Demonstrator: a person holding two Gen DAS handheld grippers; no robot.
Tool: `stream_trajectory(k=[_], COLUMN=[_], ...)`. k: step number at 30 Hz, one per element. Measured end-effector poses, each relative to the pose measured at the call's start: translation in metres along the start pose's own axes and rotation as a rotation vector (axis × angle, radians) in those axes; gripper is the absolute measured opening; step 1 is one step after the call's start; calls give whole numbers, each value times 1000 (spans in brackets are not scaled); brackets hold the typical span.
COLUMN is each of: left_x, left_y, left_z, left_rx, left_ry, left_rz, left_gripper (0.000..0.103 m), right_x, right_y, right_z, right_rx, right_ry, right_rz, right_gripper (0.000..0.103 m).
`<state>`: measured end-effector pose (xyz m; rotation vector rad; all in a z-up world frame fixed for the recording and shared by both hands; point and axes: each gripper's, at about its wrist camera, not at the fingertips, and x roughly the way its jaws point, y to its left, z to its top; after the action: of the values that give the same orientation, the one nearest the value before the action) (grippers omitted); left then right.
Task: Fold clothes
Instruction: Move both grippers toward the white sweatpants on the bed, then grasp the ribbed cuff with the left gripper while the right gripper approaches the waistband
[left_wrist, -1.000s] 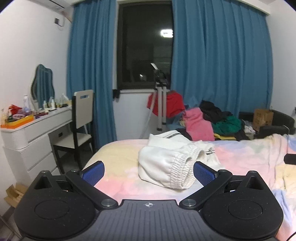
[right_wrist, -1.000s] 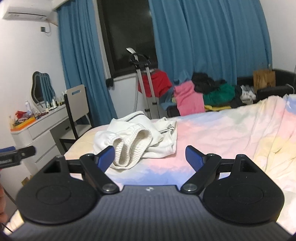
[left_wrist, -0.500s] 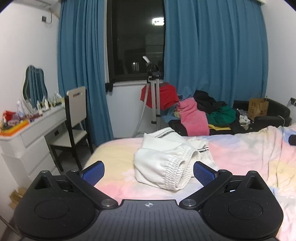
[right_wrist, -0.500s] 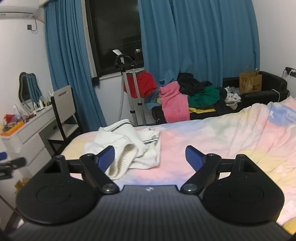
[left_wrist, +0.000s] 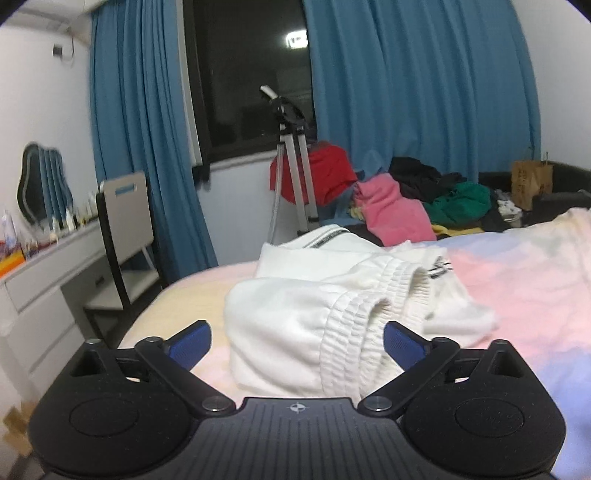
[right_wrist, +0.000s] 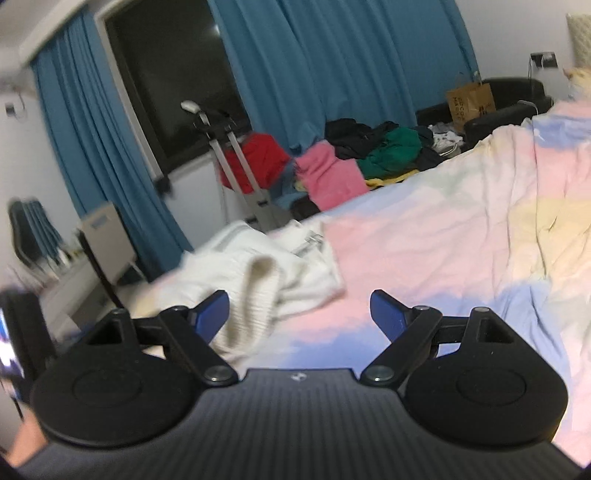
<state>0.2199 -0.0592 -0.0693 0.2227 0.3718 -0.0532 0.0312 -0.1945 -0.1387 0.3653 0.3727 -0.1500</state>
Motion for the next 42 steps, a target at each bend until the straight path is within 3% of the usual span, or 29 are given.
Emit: stream_trajectory(k=[6,10,14,15,16,21,30,33,38,42], left_x=[78,98,75,68,61,18,-106,-133,-127,-115], left_y=[-27,-24,-7,-2,3,32,135,167,211,230], left_z=[-17,-22,-19,-18,-17,-12,-19,-35,-79,-99], left_rx=[61,16,-54,-72,-91,-172,-322,-382,-420,-445], left_ry=[-36,-86,-125,-134,-142,-181,-164,-97,52,124], left_rz=[29,12,-15,-21,-27,-42,-28,-21,22,5], left_gripper=[93,73,43,29,22,8,6,6,7,10], right_x=[62,96,113,115,118,113,68,48,23,25], right_y=[-23,-27,-31,-34,-35,-36,-15,-3,20,35], right_z=[-25,-39,-48,-49,-50,-50,-49,-53,-64,-79], right_rx=[-65,-70,-48,-34,-21,9,-69,-112,-183,-217], right_ry=[38,43,17,12,8,-19,-129,-119,-76,38], right_rz=[-63,-43,-5,2,9,56,117,142,191,253], right_gripper=[85,85,85,85,85,85,85,85,85,84])
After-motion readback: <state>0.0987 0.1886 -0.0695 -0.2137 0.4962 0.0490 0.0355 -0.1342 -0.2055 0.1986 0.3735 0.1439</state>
